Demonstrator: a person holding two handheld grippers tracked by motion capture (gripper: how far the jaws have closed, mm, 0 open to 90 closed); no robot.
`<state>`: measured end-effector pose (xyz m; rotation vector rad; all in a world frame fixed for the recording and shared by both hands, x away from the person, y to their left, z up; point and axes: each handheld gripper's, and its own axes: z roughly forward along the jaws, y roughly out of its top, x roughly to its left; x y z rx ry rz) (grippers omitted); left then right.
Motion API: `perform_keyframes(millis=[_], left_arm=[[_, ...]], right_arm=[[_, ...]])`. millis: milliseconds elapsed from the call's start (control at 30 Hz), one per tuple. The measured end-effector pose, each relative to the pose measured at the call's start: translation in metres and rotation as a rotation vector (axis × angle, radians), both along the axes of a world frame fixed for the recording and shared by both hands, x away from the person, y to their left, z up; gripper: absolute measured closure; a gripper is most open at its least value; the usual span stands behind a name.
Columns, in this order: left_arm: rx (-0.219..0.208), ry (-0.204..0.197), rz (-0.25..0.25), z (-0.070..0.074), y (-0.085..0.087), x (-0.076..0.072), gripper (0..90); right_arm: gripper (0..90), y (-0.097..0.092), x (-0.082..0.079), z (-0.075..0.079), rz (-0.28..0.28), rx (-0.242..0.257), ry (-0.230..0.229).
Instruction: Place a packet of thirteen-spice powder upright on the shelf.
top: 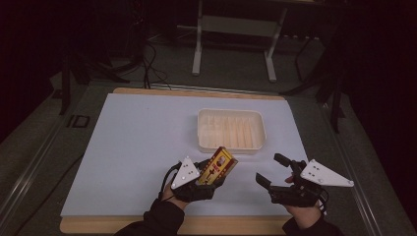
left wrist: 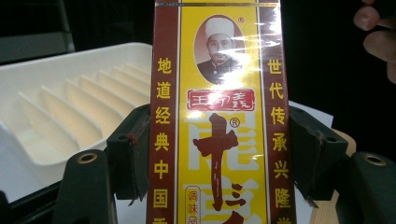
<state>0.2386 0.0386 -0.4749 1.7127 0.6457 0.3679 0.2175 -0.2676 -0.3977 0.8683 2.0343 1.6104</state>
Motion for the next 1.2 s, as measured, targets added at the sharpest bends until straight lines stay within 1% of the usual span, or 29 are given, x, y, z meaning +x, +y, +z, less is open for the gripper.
perform_keyframes(millis=[33, 100, 133, 167, 233, 267, 300, 400, 433, 467, 500, 533, 600, 633, 667, 733, 833, 867, 933, 967, 1000, 1033, 1067, 1100, 1133, 1167, 1200], left_arm=[[0.001, -0.003, 0.000, 0.000, -0.001, 0.000, 32.9], [0.005, -0.018, 0.018, 0.001, -0.004, -0.001, 32.9], [-0.005, -0.023, 0.006, 0.000, -0.005, -0.001, 32.9], [-0.011, -0.027, 0.007, 0.000, -0.006, -0.001, 32.9], [-0.018, -0.030, 0.003, 0.000, -0.007, -0.001, 32.9], [-0.036, -0.058, 0.007, -0.001, -0.009, -0.003, 32.9], [-0.041, -0.061, 0.005, -0.001, -0.011, -0.004, 32.9], [-0.059, -0.083, -0.002, -0.001, -0.013, -0.005, 32.9], [-0.059, -0.083, -0.002, -0.001, -0.013, -0.005, 32.9], [-0.066, -0.101, -0.010, -0.002, -0.015, -0.006, 32.9], [-0.071, -0.097, -0.016, -0.003, -0.015, -0.006, 32.9], [-0.080, -0.104, -0.006, -0.003, -0.016, -0.007, 32.9], [-0.091, -0.111, -0.004, -0.004, -0.017, -0.007, 32.9], [-0.091, -0.111, -0.004, -0.004, -0.017, -0.007, 32.9], [-0.101, -0.129, 0.012, -0.004, -0.019, -0.009, 32.9], [-0.109, -0.136, 0.038, -0.004, -0.020, -0.011, 32.8], [-0.118, -0.148, 0.055, -0.002, -0.022, -0.012, 32.8], [-0.123, -0.154, 0.053, -0.002, -0.023, -0.012, 32.8], [-0.129, -0.177, 0.058, -0.001, -0.025, -0.014, 32.8], [-0.132, -0.191, 0.047, 0.000, -0.025, -0.014, 32.9], [-0.126, -0.209, 0.047, 0.001, -0.026, -0.015, 32.9], [-0.126, -0.209, 0.047, 0.001, -0.026, -0.015, 32.9], [-0.140, -0.234, 0.049, 0.001, -0.027, -0.016, 32.9], [-0.141, -0.242, 0.058, 0.001, -0.028, -0.016, 32.9], [-0.150, -0.251, 0.070, 0.001, -0.028, -0.017, 32.9], [-0.164, -0.248, 0.070, 0.002, -0.027, -0.017, 32.9], [-0.176, -0.247, 0.080, 0.002, -0.027, -0.017, 32.9]], right_arm=[[12.4, 0.003, 0.001, 0.001, 0.010, 0.000, 0.003], [12.7, 0.009, 0.001, 0.003, 0.021, 0.003, 0.005], [14.2, 0.014, 0.002, 0.004, 0.048, 0.011, 0.015], [14.2, 0.018, 0.002, 0.005, 0.054, 0.008, 0.019], [14.2, 0.018, 0.002, 0.005, 0.054, 0.008, 0.019], [14.3, 0.021, 0.002, 0.005, 0.053, 0.009, 0.017], [14.2, 0.026, 0.002, 0.006, 0.042, 0.013, 0.021], [14.1, 0.029, 0.004, 0.008, 0.006, 0.050, 0.025], [14.1, 0.029, 0.004, 0.008, 0.006, 0.050, 0.025], [14.2, 0.030, 0.005, 0.009, 0.009, 0.063, 0.034], [14.2, 0.031, 0.007, 0.010, 0.002, 0.077, 0.041], [14.2, 0.032, 0.008, 0.010, 0.004, 0.082, 0.042], [14.2, 0.034, 0.010, 0.009, 0.007, 0.091, 0.058], [14.2, 0.034, 0.010, 0.009, 0.007, 0.091, 0.058], [14.2, 0.036, 0.010, 0.008, 0.011, 0.093, 0.064], [14.7, 0.044, 0.013, 0.003, 0.027, 0.110, 0.104], [15.0, 0.049, 0.013, 0.001, 0.021, 0.109, 0.109], [15.0, 0.052, 0.013, 0.001, 0.018, 0.109, 0.113], [15.2, 0.057, 0.013, 0.000, 0.005, 0.107, 0.110], [17.6, 0.058, 0.014, 0.000, -0.002, 0.108, 0.110], [18.2, 0.060, 0.015, 0.000, -0.003, 0.115, 0.114], [18.2, 0.060, 0.015, 0.000, -0.003, 0.115, 0.114], [18.3, 0.062, 0.015, 0.000, -0.007, 0.126, 0.119], [19.0, 0.064, 0.016, 0.002, -0.013, 0.142, 0.123], [21.7, 0.067, 0.016, 0.003, -0.013, 0.154, 0.125], [21.7, 0.067, 0.016, 0.003, -0.013, 0.154, 0.125], [23.6, 0.068, 0.015, 0.003, -0.016, 0.162, 0.125]])
